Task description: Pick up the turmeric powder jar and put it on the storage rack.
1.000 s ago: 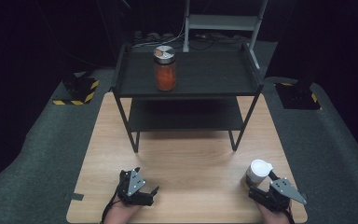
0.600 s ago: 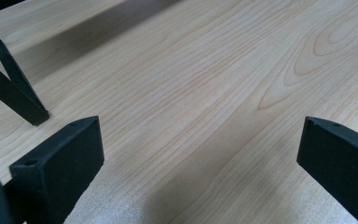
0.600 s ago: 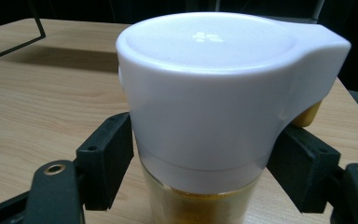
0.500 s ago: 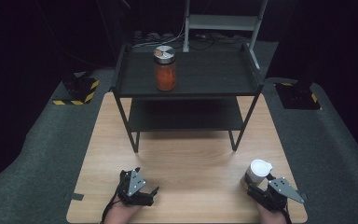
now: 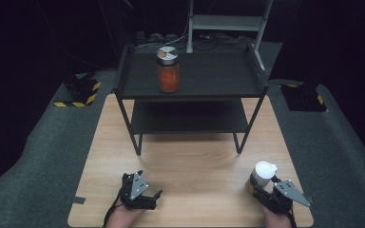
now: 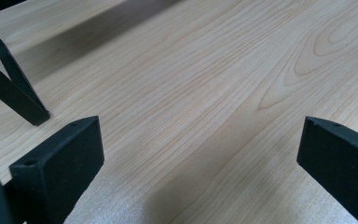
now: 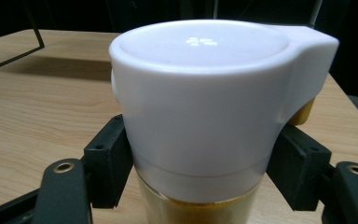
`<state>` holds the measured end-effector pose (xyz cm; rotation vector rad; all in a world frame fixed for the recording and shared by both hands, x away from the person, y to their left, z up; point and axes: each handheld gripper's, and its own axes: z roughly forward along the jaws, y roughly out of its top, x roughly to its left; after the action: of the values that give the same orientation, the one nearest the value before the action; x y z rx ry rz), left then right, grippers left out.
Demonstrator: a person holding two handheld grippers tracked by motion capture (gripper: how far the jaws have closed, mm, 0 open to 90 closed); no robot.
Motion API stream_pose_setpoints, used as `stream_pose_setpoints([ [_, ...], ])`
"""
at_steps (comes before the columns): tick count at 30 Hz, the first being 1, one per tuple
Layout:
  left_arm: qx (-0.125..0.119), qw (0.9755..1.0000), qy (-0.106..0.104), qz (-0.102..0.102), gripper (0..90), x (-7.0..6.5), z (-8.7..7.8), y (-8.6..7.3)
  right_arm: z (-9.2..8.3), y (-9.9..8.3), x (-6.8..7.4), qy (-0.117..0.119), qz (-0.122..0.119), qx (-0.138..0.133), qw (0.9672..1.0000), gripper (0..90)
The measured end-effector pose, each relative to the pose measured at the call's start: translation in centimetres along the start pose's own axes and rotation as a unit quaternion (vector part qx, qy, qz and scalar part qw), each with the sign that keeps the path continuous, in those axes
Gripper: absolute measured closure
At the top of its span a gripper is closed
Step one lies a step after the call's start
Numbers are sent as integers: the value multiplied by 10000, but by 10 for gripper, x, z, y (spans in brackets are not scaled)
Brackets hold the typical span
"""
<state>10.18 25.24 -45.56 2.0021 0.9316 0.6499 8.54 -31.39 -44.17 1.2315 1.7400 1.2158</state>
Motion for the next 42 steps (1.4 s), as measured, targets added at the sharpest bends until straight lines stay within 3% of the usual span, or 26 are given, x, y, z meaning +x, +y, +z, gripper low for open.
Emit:
stream_pose_setpoints([
  [8,-4,10000,-23,-36,7,1,0,0,-5,-2,2,61,-90,-278,9996,301],
  [20,-11,9999,-79,-75,7,4,0,0,-18,5,5,387,-238,-700,9965,301],
  [32,-14,9999,-101,-69,7,5,0,-1,-23,21,20,879,-399,-948,9908,302],
  [42,-41,9999,-99,-20,7,4,-1,-2,-14,38,32,1180,-425,-1085,9862,302],
])
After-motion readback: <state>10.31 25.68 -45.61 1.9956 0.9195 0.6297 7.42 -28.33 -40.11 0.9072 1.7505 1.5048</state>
